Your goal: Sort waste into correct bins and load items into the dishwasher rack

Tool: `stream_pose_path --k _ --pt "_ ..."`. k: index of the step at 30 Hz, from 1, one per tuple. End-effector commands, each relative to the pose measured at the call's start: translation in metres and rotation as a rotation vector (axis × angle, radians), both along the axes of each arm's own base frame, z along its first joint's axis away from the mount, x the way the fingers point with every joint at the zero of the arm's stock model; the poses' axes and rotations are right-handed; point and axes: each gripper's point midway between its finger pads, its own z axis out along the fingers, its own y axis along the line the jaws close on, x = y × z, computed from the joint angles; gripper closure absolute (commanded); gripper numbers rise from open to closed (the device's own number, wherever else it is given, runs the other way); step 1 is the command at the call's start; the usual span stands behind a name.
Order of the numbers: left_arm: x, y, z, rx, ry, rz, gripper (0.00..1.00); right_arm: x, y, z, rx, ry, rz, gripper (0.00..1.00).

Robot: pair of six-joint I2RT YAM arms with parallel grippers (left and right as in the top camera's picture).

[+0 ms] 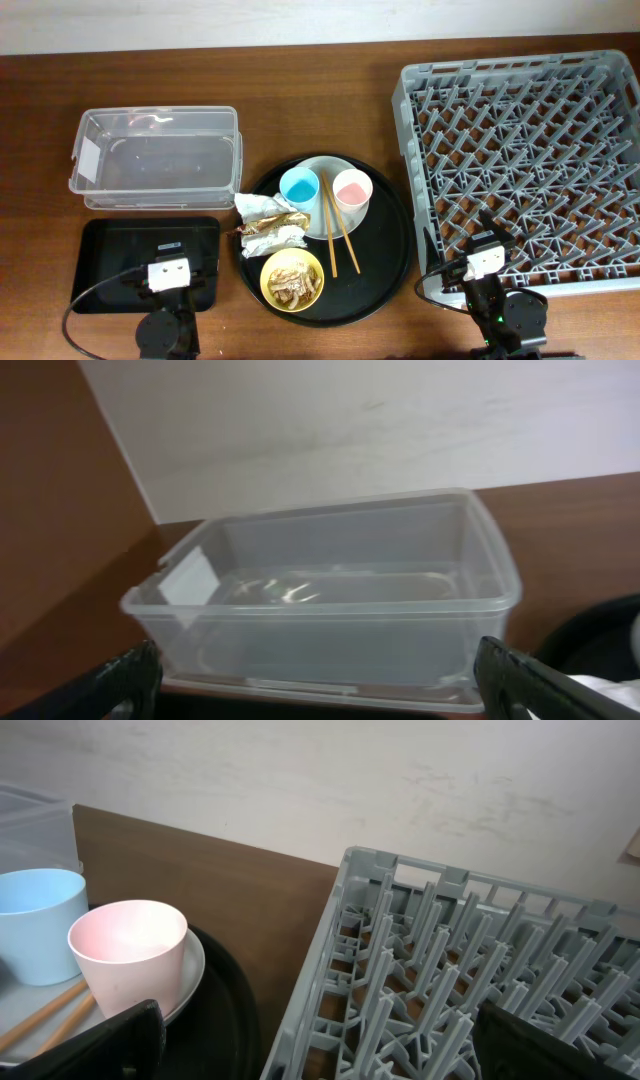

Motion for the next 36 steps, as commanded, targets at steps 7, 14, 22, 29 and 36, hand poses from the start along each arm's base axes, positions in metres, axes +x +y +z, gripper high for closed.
stream_pose_path --k 7,14,22,29,36 --pt "-0.024 -0.132 0.034 -0.027 -0.141 -0.807 0.01 0.000 -0.003 -0.003 0.007 0.008 -0.017 0.01" --pt "-0.052 -0.156 0.216 -0.104 -0.187 -0.997 0.01 0.000 -0.003 -0.003 0.007 0.008 -0.017 0.01" --pt "0.026 -0.219 0.192 -0.553 0.476 -1.509 0.01 0.000 -0.003 -0.003 0.008 0.008 -0.017 0.01" --pt "0.059 -0.119 0.020 -0.822 1.083 -0.207 1.00 0.000 -0.003 -0.003 0.007 0.008 -0.017 0.01" --pt "0.036 -0.149 -0.027 -0.946 1.190 -0.051 0.77 0.000 -0.003 -0.003 0.007 0.008 -0.017 0.02"
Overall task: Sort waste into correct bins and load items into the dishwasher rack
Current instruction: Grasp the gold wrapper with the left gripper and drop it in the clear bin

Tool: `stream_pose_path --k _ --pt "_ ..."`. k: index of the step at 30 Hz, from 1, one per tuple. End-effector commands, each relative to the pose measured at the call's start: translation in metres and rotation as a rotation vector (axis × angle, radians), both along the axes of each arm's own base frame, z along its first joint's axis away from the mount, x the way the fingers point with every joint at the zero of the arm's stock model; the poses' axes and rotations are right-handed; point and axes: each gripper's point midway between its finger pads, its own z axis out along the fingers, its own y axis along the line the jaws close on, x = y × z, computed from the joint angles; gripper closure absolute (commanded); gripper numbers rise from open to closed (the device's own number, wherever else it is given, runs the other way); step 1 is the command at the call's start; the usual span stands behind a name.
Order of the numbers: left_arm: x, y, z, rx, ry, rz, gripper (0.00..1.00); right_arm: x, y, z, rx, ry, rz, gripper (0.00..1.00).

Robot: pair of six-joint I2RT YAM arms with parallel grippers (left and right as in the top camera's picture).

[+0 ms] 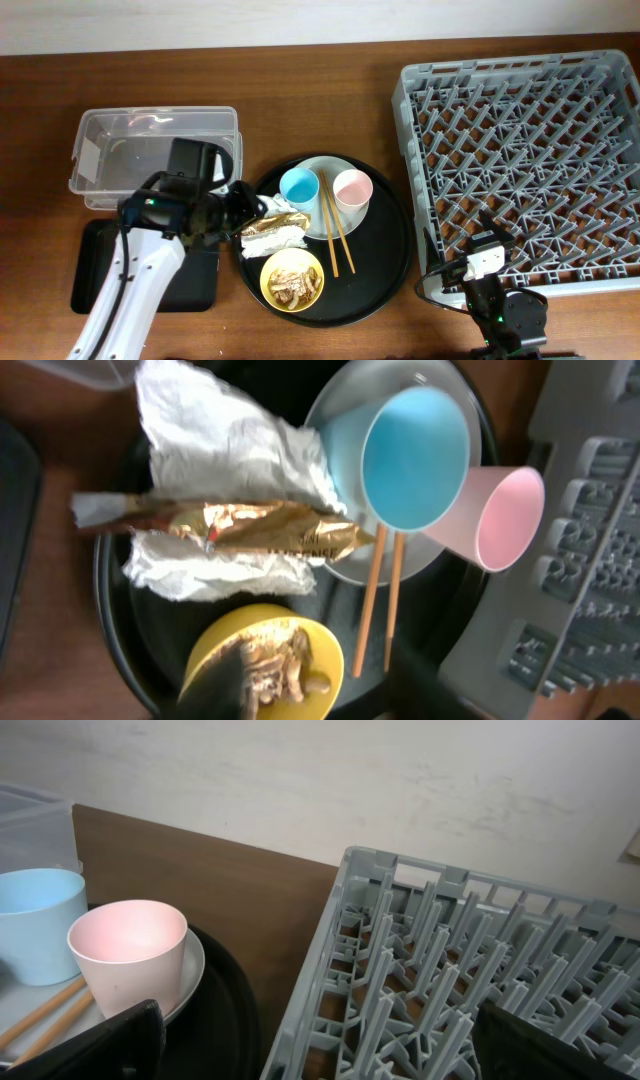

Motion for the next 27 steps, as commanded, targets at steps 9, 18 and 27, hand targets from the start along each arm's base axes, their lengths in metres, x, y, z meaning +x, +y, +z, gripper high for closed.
stream_pose_path --k 9,18,27 --pt "0.007 -0.008 -0.075 0.084 0.118 0.427 0.42 0.000 -0.003 -0.003 0.007 0.007 -0.016 0.01" --pt "0.014 -0.007 -0.104 0.105 0.183 0.529 0.47 0.000 -0.003 -0.003 0.007 0.007 -0.016 0.01" --pt "0.016 0.002 -0.116 0.167 0.186 0.547 0.74 0.000 -0.003 -0.003 0.007 0.007 -0.016 0.01"
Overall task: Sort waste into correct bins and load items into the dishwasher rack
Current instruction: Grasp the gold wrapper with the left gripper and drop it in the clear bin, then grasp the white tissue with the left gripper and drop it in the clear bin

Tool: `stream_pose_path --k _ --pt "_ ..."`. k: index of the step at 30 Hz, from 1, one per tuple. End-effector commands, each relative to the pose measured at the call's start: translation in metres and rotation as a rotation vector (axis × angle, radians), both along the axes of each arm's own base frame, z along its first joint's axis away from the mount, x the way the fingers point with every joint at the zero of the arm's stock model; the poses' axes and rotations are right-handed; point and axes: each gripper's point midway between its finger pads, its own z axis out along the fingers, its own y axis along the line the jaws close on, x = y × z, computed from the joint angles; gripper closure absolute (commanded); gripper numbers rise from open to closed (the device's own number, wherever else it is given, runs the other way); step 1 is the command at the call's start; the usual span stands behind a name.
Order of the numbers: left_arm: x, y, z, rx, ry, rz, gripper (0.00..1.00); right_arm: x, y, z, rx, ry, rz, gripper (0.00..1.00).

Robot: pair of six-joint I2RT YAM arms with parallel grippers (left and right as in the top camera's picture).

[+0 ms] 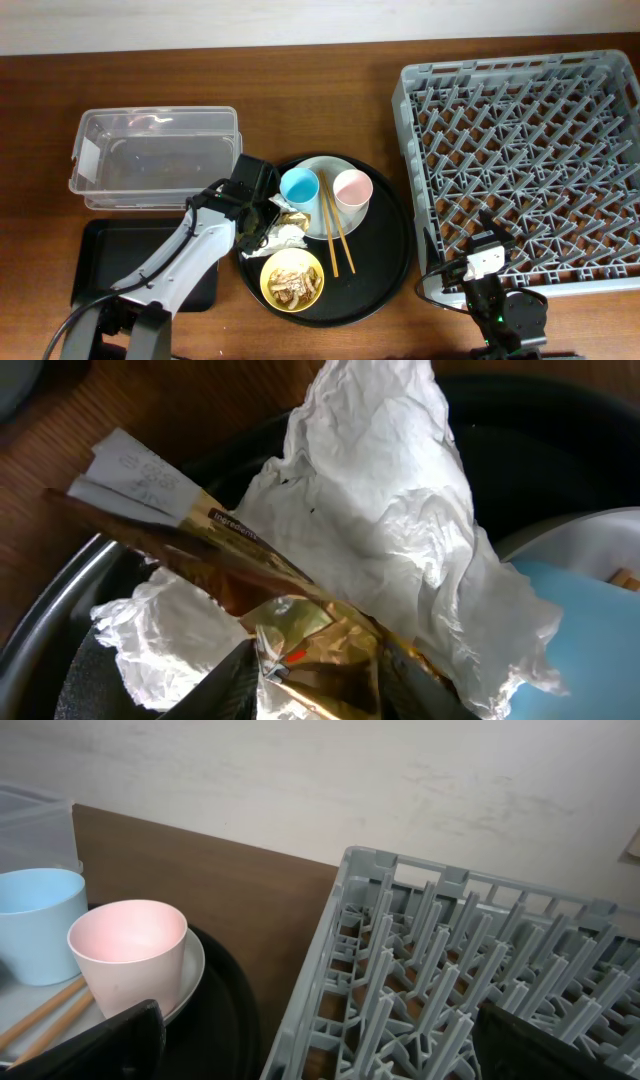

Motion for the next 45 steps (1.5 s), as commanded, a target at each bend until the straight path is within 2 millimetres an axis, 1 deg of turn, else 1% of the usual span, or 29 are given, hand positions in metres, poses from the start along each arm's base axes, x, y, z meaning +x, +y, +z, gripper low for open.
stream_pose_path --k 1,2,3,4,5,7,9,12,13,15,16,18,20,24,25,26,28,29,30,31,32,33,34,35,38,40,42,44,45 --pt "0.001 0.004 -0.003 0.031 -0.004 0.010 0.76 0.000 -0.003 -0.003 0.007 0.007 -0.016 0.01" --pt "0.001 0.004 -0.003 0.030 -0.004 0.010 0.77 0.000 -0.003 -0.003 0.007 0.007 -0.016 0.01" --pt "0.001 0.004 -0.003 0.030 -0.004 0.010 0.93 0.000 -0.003 -0.003 0.007 0.007 -0.016 0.01" --pt "0.000 0.003 -0.002 0.023 -0.003 0.008 0.99 0.000 -0.003 -0.003 0.007 0.007 -0.016 0.01" --pt "0.001 0.002 -0.001 0.018 -0.007 0.003 0.99 0.000 -0.003 -0.003 0.007 0.007 -0.016 0.01" --pt "0.005 0.002 0.016 0.007 -0.062 0.004 0.99 0.000 -0.003 -0.003 0.007 0.007 -0.016 0.01" --pt "0.009 0.001 0.046 -0.012 -0.157 -0.031 0.99 0.000 -0.003 -0.003 0.007 0.007 -0.016 0.01" --pt "0.001 0.009 0.089 -0.015 -0.269 -0.055 0.99 0.000 -0.003 -0.003 0.007 0.007 -0.016 0.02" --pt "0.000 0.017 0.115 -0.013 -0.359 -0.085 0.99 0.000 -0.003 -0.003 0.007 0.007 -0.016 0.01" --pt "0.003 0.050 0.154 0.072 -0.512 -0.062 0.99 0.000 -0.003 -0.003 0.007 0.007 -0.016 0.01" --pt "0.006 0.061 0.163 0.104 -0.552 -0.052 0.99 0.000 -0.003 -0.003 0.007 0.007 -0.016 0.01" --pt "0.020 0.112 0.182 0.225 -0.634 0.101 0.99 0.000 -0.003 -0.003 0.007 0.007 -0.016 0.01" --pt "0.037 0.147 0.171 0.336 -0.612 0.215 0.99 0.000 -0.003 -0.003 0.007 0.007 -0.016 0.01" --pt "0.091 0.165 0.127 0.356 -0.589 0.265 0.99 0.000 -0.003 -0.003 0.007 0.007 -0.016 0.01" --pt "0.099 0.169 0.120 0.358 -0.592 0.277 0.98 0.000 -0.003 -0.003 0.007 0.007 -0.016 0.01" --pt "0.106 0.174 0.114 0.361 -0.595 0.288 0.91 0.000 -0.003 -0.003 0.007 0.007 -0.016 0.01" --pt "0.117 0.172 0.121 0.405 -0.638 0.200 0.51 0.000 -0.003 -0.003 0.007 0.007 -0.016 0.01" --pt "0.121 0.169 0.124 0.398 -0.654 0.170 0.40 0.000 -0.003 -0.003 0.007 0.007 -0.016 0.01" --pt "0.121 0.166 0.124 0.384 -0.656 0.160 0.35 0.000 -0.003 -0.003 0.007 0.007 -0.016 0.01" --pt "0.124 0.153 0.126 0.320 -0.673 0.119 0.35 0.000 -0.003 -0.003 0.007 0.007 -0.016 0.01" --pt "0.124 0.131 0.134 0.210 -0.704 0.047 0.36 0.000 -0.003 -0.003 0.007 0.007 -0.016 0.01" --pt "0.113 0.097 0.147 0.043 -0.721 -0.067 0.37 0.000 -0.003 -0.003 0.007 0.007 -0.016 0.02" --pt "0.097 0.077 0.157 -0.055 -0.714 -0.133 0.36 0.000 -0.003 -0.003 0.007 0.007 -0.016 0.01" --pt "0.080 0.068 0.162 -0.105 -0.690 -0.163 0.36 0.000 -0.003 -0.003 0.007 0.007 -0.016 0.01" --pt "0.002 0.067 0.164 -0.077 -0.547 -0.228 0.34 0.000 -0.003 -0.003 0.007 0.007 -0.016 0.01" --pt "-0.030 0.071 0.144 -0.041 -0.409 -0.218 0.33 0.000 -0.003 -0.003 0.007 0.007 -0.016 0.01" --pt "-0.053 0.068 0.119 0.019 -0.255 -0.258 0.33 0.000 -0.003 -0.003 0.007 0.007 -0.016 0.01" --pt "-0.060 0.047 0.103 0.022 -0.177 -0.306 0.33 0.000 -0.003 -0.003 0.007 0.007 -0.016 0.01" --pt "-0.059 0.045 0.095 0.075 -0.148 -0.286 0.32 0.000 -0.003 -0.003 0.007 0.007 -0.016 0.01"
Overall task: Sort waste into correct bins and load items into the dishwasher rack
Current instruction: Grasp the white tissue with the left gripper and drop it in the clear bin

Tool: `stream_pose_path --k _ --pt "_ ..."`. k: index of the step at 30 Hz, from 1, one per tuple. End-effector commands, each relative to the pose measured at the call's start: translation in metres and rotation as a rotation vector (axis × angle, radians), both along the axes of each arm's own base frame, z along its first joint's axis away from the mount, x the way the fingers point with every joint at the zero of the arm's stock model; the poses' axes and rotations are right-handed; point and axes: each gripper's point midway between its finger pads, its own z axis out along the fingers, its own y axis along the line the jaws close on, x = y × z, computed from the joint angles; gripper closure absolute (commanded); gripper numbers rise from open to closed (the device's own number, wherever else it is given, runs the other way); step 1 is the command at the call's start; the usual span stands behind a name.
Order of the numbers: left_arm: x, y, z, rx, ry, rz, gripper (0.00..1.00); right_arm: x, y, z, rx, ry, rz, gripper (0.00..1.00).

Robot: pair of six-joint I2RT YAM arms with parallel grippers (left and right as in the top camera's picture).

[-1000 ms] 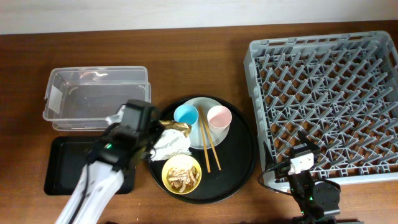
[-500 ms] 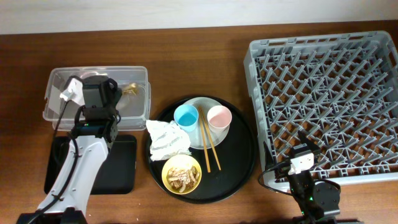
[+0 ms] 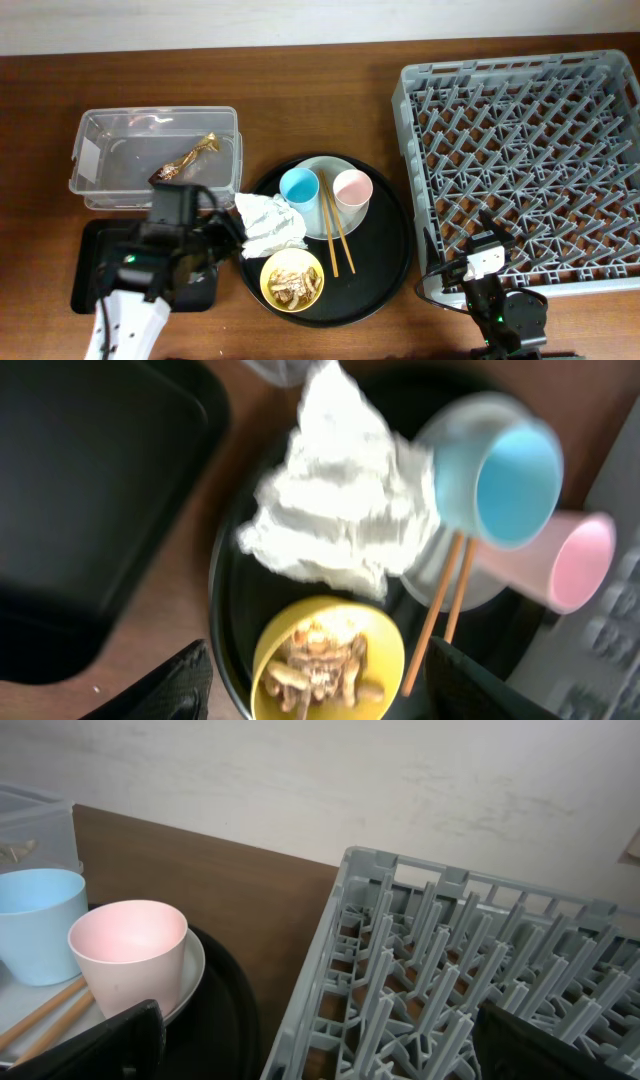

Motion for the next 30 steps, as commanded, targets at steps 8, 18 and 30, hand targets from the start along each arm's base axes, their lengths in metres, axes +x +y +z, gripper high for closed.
stream_pose_path --k 8,18,30 --pt "0.051 -0.052 -0.084 0.162 0.081 -0.046 0.15 0.000 -0.003 -0.003 0.007 0.008 -0.016 0.01" --pt "0.057 -0.043 -0.107 0.079 0.164 0.361 0.05 0.000 -0.003 -0.003 0.007 0.008 -0.016 0.01" --pt "0.062 -0.039 -0.141 0.112 0.168 0.393 0.11 0.000 -0.003 -0.003 0.007 0.008 -0.016 0.01"
